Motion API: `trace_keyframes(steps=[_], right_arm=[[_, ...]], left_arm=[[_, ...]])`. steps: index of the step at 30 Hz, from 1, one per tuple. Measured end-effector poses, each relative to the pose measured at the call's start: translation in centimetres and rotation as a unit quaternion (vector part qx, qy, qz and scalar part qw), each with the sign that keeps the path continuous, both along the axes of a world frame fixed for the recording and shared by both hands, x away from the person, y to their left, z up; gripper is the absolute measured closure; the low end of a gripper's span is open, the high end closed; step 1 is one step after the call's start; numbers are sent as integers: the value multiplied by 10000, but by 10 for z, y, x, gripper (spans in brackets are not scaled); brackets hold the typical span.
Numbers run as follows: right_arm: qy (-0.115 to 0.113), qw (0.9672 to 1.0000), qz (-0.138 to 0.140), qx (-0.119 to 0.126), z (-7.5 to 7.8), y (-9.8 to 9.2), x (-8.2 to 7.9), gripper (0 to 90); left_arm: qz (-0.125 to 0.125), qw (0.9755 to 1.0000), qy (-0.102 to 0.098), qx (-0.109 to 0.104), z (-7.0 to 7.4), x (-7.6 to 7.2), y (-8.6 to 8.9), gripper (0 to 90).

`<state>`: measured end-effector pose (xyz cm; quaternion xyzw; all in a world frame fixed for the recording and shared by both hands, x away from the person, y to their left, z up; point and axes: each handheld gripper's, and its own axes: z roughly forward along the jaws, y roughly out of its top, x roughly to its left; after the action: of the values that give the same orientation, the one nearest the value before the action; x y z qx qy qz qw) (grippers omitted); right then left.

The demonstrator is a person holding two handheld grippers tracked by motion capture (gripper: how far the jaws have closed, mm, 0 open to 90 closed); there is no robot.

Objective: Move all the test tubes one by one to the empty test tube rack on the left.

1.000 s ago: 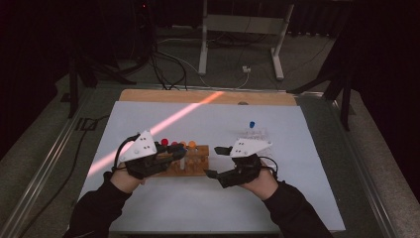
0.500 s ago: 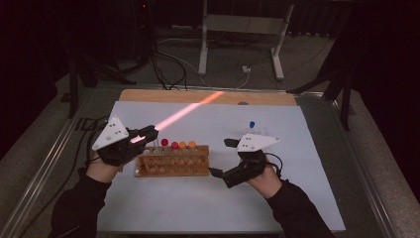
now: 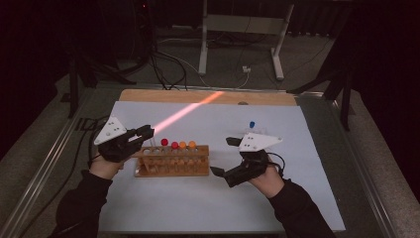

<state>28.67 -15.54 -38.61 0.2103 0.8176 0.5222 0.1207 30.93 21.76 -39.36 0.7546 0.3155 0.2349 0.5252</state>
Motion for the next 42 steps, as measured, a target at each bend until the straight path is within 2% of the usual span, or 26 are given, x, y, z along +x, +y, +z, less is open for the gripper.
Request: trace_keyframes(steps=[2, 5, 7, 9, 18, 23, 37, 42], right_arm=[[-18, 10000, -5, -22, 0, 0, 0, 0], [-25, 10000, -17, -25, 0, -1, 0, 0], [-16, 10000, -21, -14, 1, -1, 0, 0], [-18, 10000, -19, -24, 1, -1, 0, 0], [0, 10000, -9, -40, 2, -3, 0, 0], [-6, 10000, -18, -33, 2, -3, 0, 0], [-3, 10000, 6, -55, 2, -4, 0, 0], [-32, 10000, -11, -51, 2, -5, 0, 0]], left_arm=[[54, 9999, -6, 109, -3, 0, -2, 772], [25, 9999, 73, 143, -9, 1, -3, 772], [10, 9999, 146, 87, -14, 2, -4, 772], [4, 9997, 180, 148, -17, 3, -6, 772], [57, 9994, 302, 176, -33, 3, -7, 771], [96, 9992, 348, 152, -38, 2, -5, 770], [131, 9976, 553, 382, -53, 3, -8, 767], [113, 9975, 580, 383, -54, 3, -8, 761]])
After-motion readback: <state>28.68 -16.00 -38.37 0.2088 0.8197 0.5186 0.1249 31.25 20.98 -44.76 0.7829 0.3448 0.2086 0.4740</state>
